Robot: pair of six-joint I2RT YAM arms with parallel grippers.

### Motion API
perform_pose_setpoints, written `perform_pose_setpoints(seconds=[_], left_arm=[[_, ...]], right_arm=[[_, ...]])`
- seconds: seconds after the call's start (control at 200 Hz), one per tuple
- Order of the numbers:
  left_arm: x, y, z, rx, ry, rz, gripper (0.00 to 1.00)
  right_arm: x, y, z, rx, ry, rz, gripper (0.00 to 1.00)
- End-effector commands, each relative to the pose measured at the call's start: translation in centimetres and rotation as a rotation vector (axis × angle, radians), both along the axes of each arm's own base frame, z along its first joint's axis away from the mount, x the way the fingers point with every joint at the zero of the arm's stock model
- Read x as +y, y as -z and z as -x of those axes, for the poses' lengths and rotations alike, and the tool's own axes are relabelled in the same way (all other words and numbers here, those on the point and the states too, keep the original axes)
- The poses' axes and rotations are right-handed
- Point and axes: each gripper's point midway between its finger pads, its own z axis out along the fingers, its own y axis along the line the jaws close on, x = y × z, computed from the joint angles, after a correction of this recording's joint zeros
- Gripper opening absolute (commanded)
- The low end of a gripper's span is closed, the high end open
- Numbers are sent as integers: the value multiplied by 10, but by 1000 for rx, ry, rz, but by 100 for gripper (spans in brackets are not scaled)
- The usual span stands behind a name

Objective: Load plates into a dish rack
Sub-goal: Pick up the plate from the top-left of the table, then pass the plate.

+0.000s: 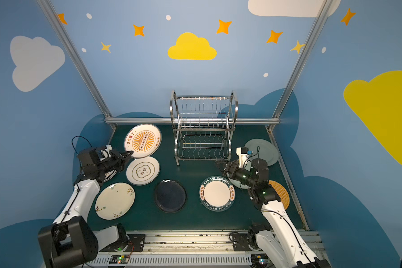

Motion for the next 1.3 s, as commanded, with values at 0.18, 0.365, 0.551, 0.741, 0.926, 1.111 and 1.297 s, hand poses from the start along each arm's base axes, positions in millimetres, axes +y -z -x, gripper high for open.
perform_pose_setpoints(seconds=[0.18, 0.365, 0.551, 0.741, 0.926, 1.111, 1.297], left_arm=[[-98, -3, 53, -50, 402, -90, 4], [-143, -7, 58, -53, 540, -113, 4], [-182, -23, 58, -89, 649, -124, 4], [-202, -33, 59, -111, 708, -102, 4], [-205, -31, 59, -102, 733, -101, 4], [-207, -30, 62, -111, 753, -121, 4], [-209, -21, 64, -97, 769, -94, 4]], right_arm=[[21, -20, 10, -3, -68, -26, 90], [41, -43, 18, -32, -127, -51, 90], [59, -43, 15, -2, -145, -26, 77], [54, -17, 10, 131, -55, 78, 57], [55, -25, 16, 88, -38, 51, 50], [54, -19, 13, 118, -11, 67, 39], [55, -16, 12, 143, 16, 60, 28]])
